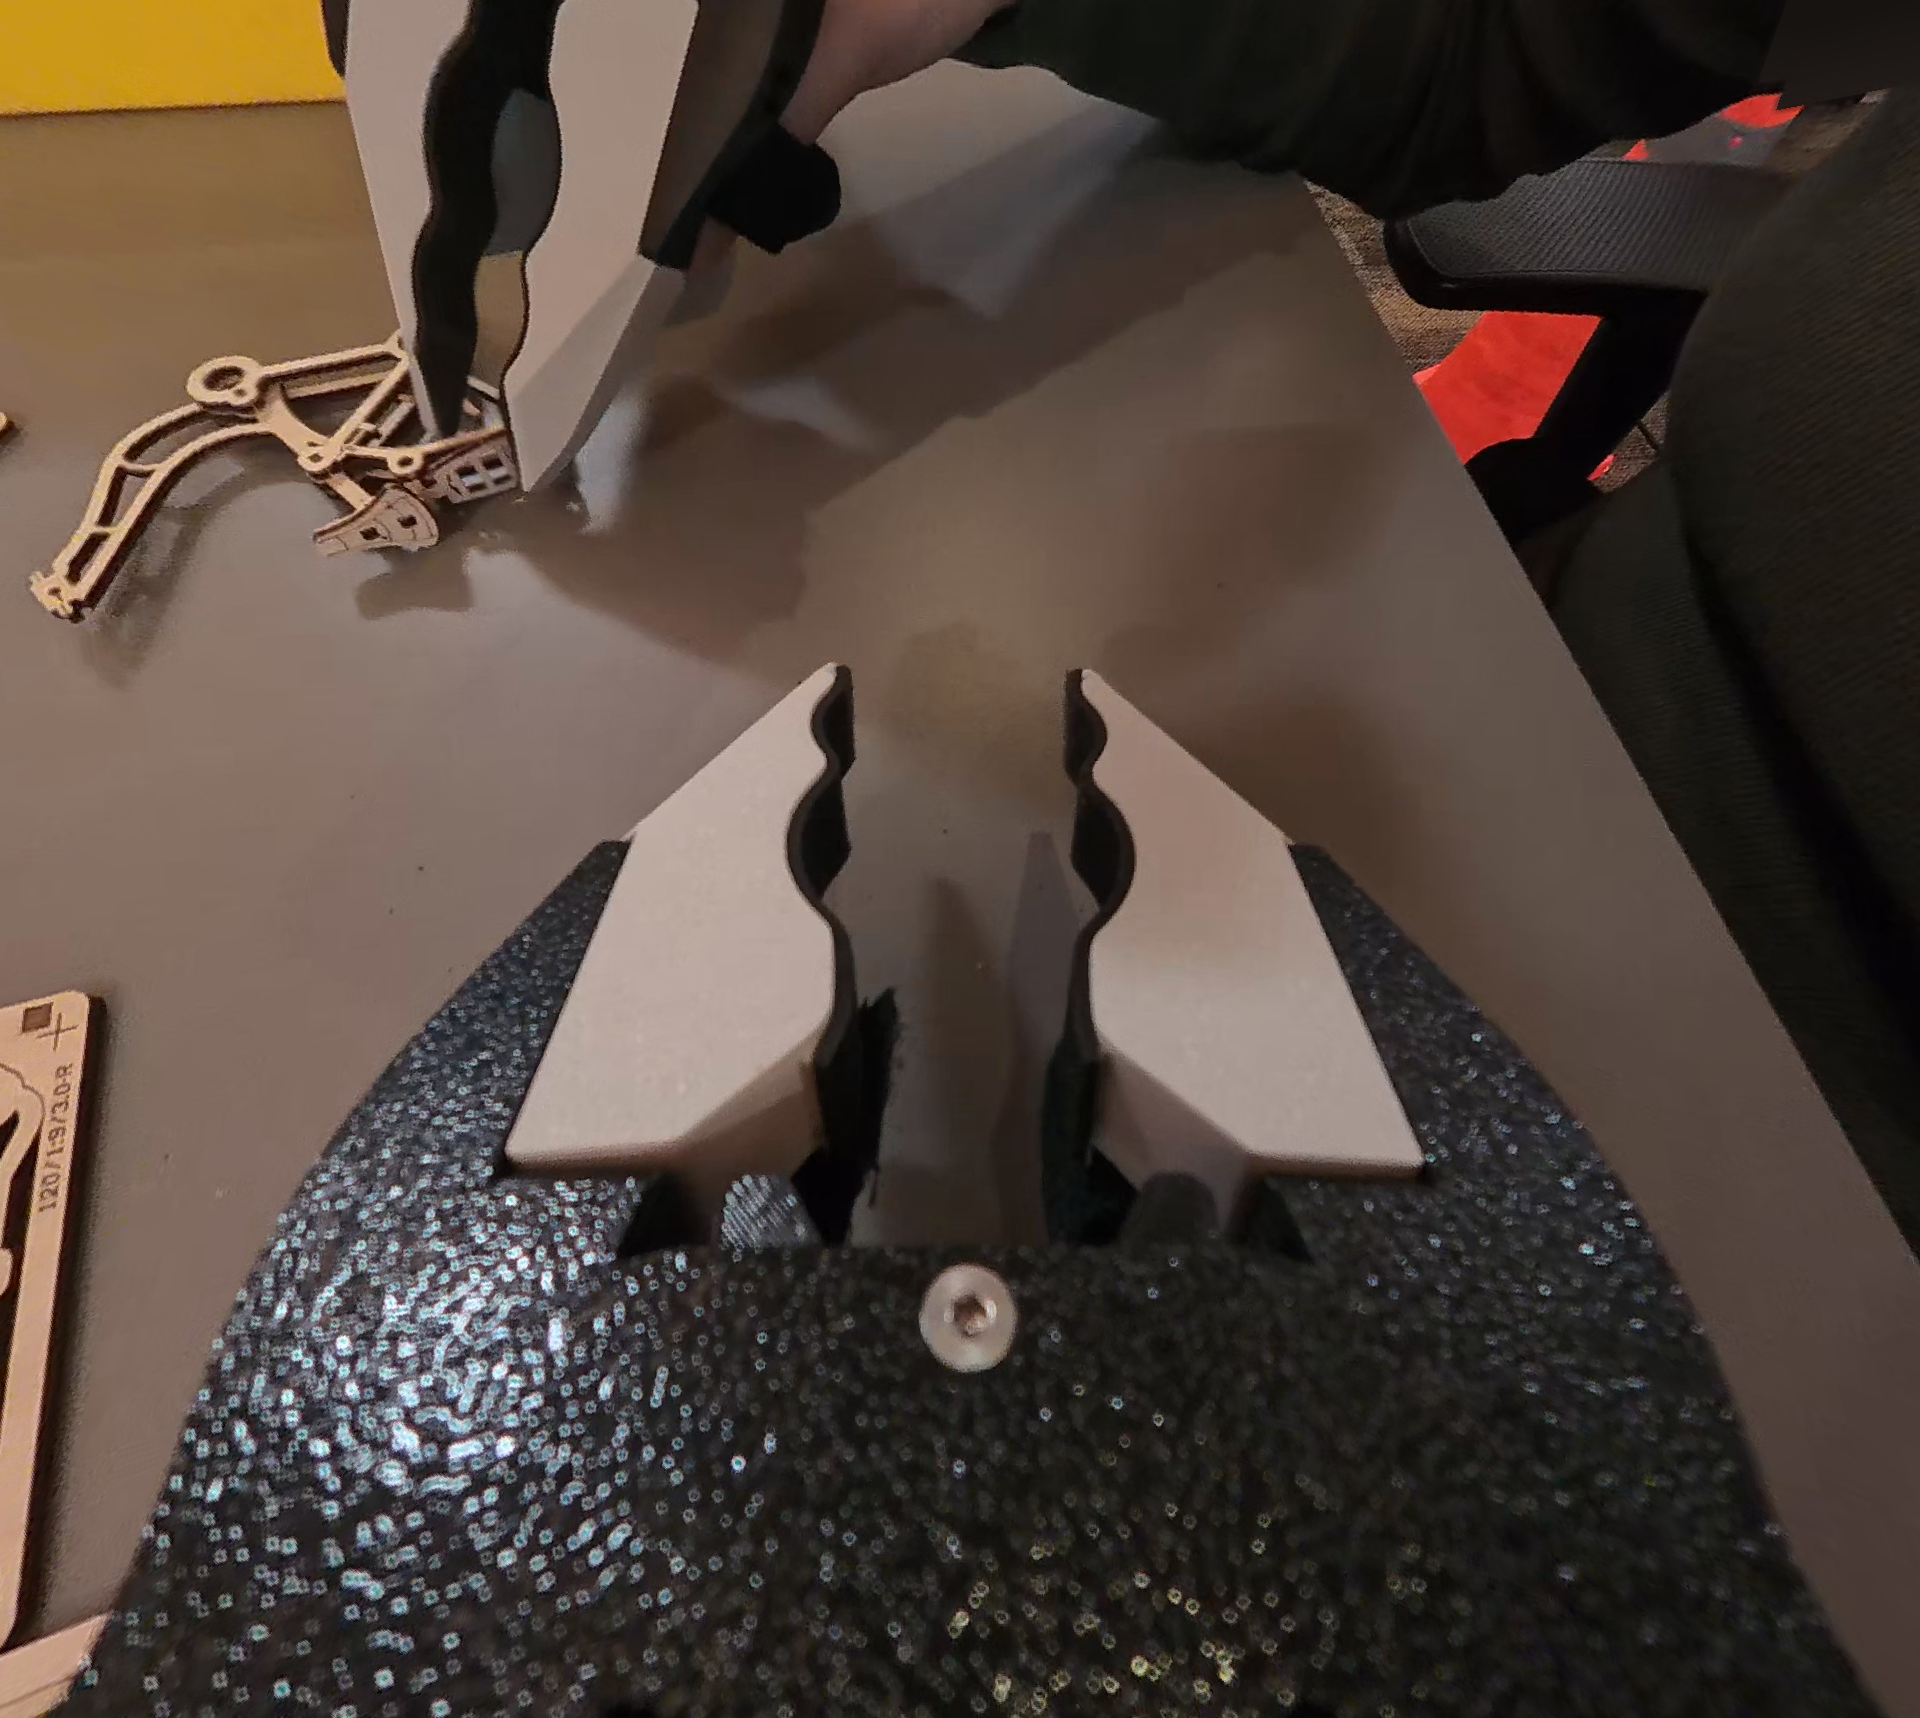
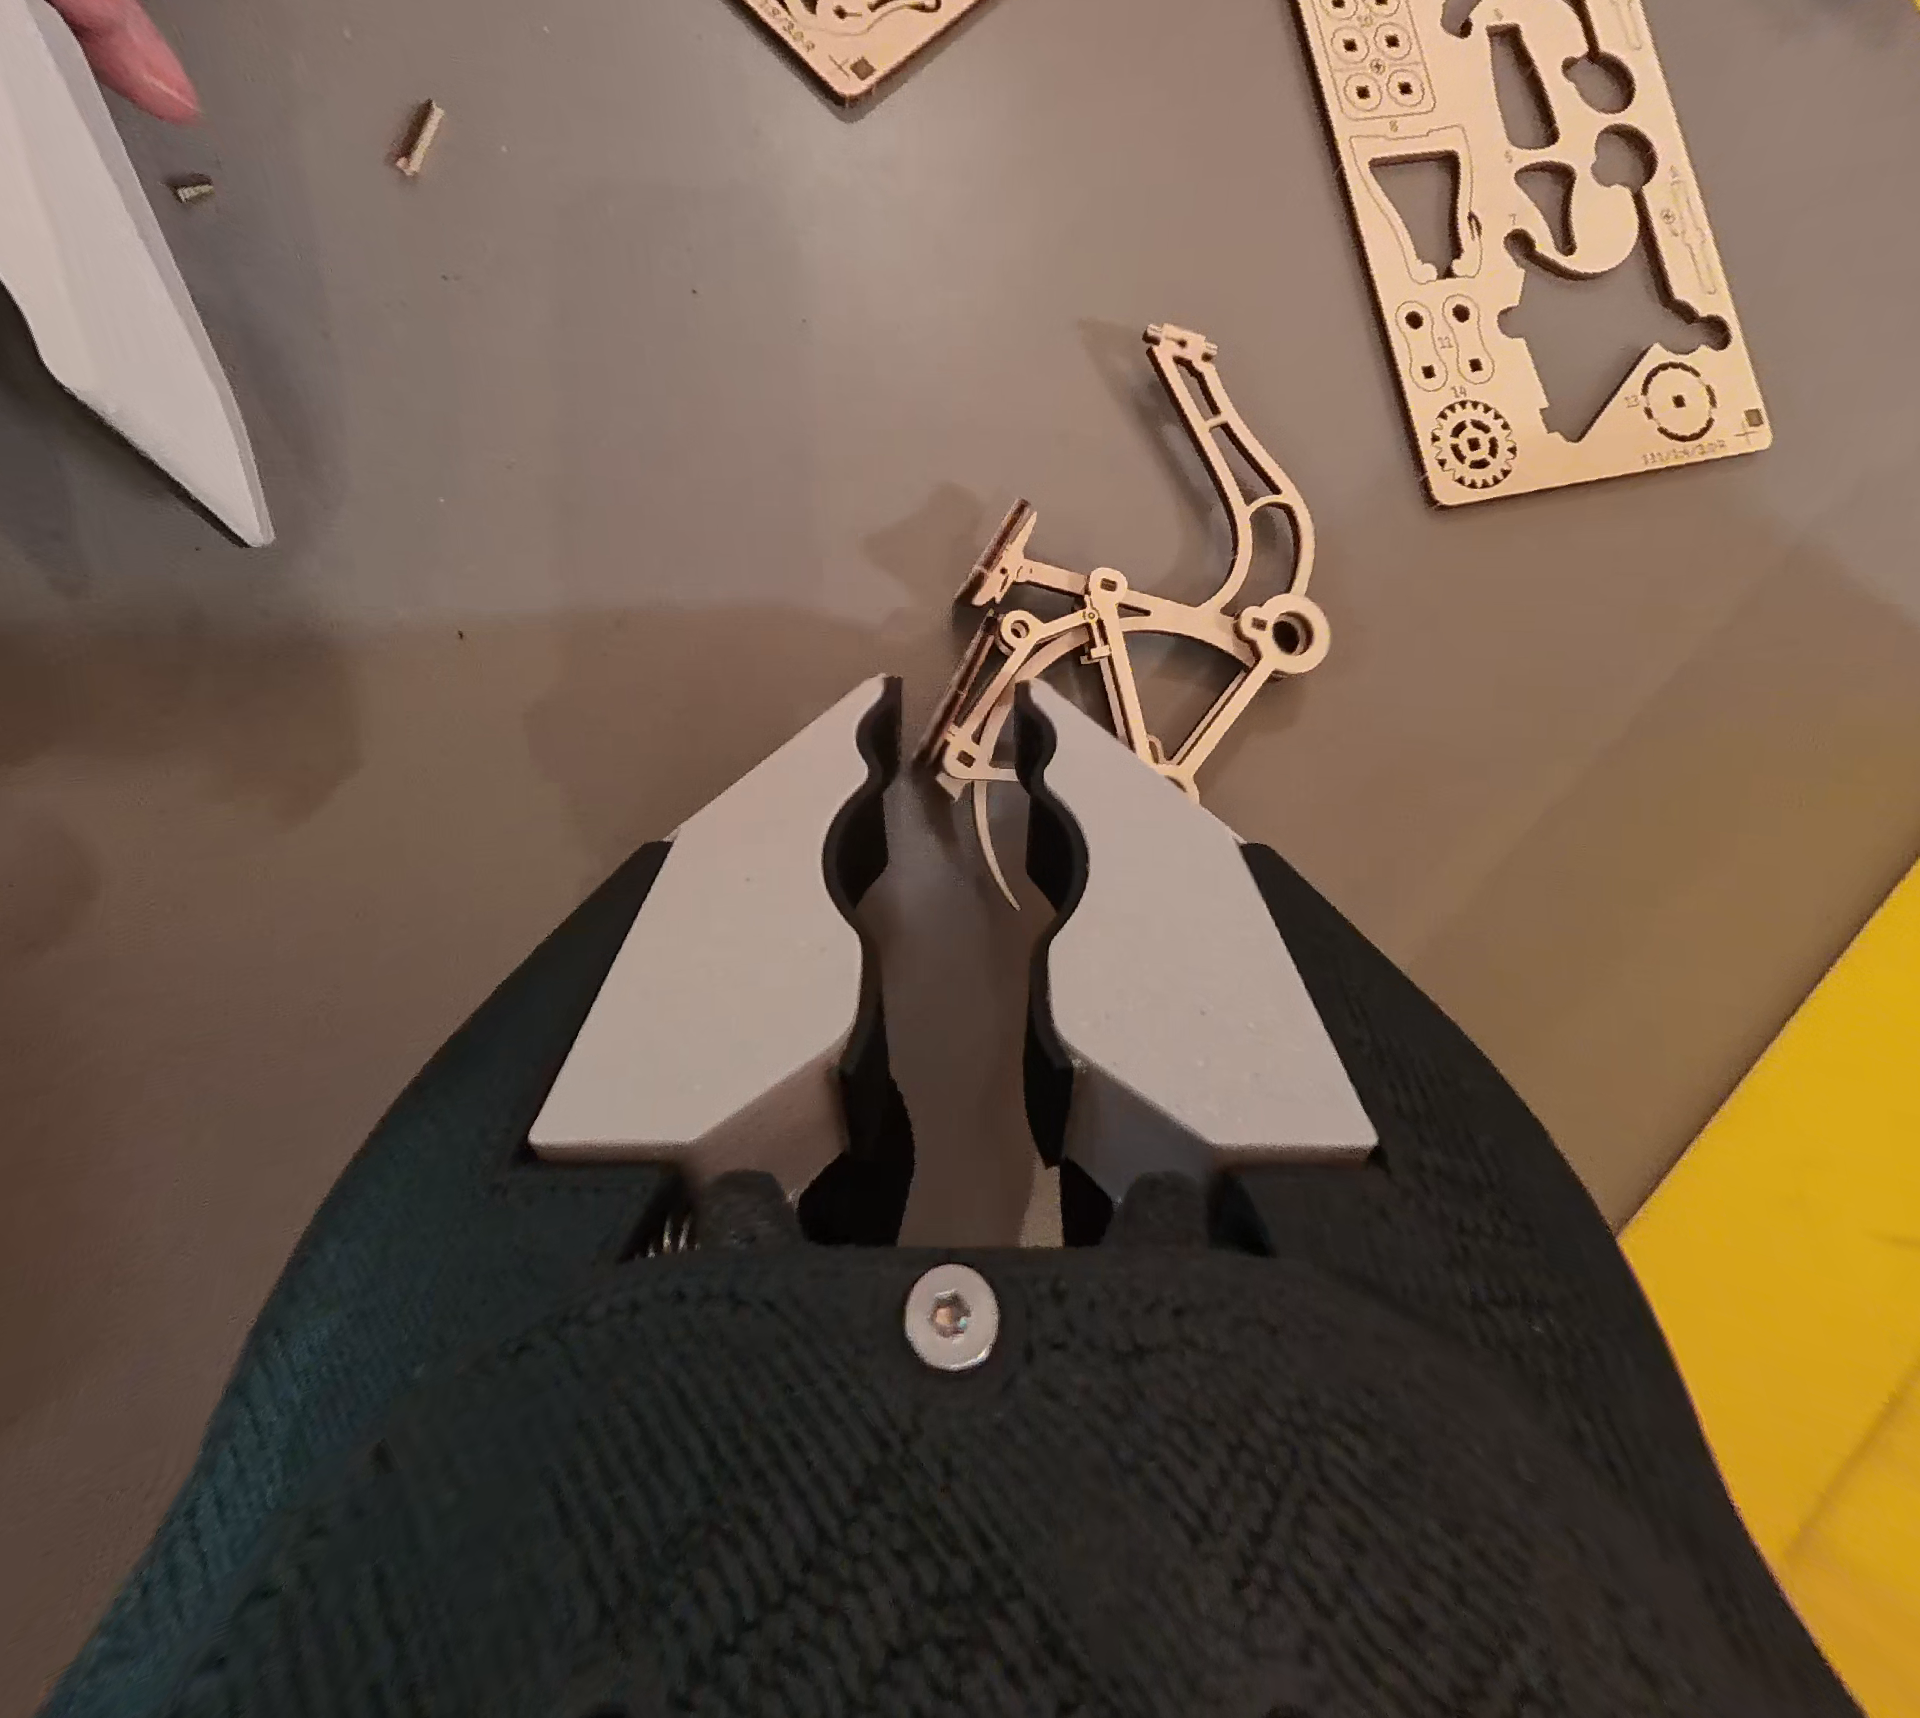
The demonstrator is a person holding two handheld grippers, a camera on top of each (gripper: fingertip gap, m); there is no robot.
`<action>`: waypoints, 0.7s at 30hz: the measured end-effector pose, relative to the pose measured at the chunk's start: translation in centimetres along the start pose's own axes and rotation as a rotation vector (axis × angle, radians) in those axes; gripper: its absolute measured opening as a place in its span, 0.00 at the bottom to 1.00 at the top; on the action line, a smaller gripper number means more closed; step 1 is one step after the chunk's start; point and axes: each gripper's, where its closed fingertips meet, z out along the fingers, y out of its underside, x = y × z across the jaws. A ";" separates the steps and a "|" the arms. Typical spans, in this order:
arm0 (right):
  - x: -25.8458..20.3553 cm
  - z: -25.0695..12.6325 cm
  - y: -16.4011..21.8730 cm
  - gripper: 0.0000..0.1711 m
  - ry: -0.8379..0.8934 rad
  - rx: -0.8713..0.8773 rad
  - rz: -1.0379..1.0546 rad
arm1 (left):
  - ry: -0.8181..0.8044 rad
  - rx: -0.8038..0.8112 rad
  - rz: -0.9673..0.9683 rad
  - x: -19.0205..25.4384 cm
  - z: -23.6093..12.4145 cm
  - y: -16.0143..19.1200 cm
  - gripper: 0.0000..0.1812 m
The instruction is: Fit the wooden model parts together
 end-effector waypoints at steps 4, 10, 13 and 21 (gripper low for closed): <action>0.4 0.2 0.2 0.13 0.015 -0.014 0.014 | 0.003 -0.004 0.001 0.0 0.1 0.0 0.21; 0.1 0.5 0.3 0.10 -0.009 -0.022 0.008 | 0.004 -0.010 0.002 0.0 0.2 0.1 0.21; -1.2 0.4 0.3 0.09 -0.096 -0.013 -0.069 | -0.004 -0.007 0.008 -0.1 0.1 0.0 0.21; -6.8 -1.1 1.0 0.07 -0.376 0.048 -0.444 | -0.162 -0.072 0.220 -1.5 1.1 -2.7 0.23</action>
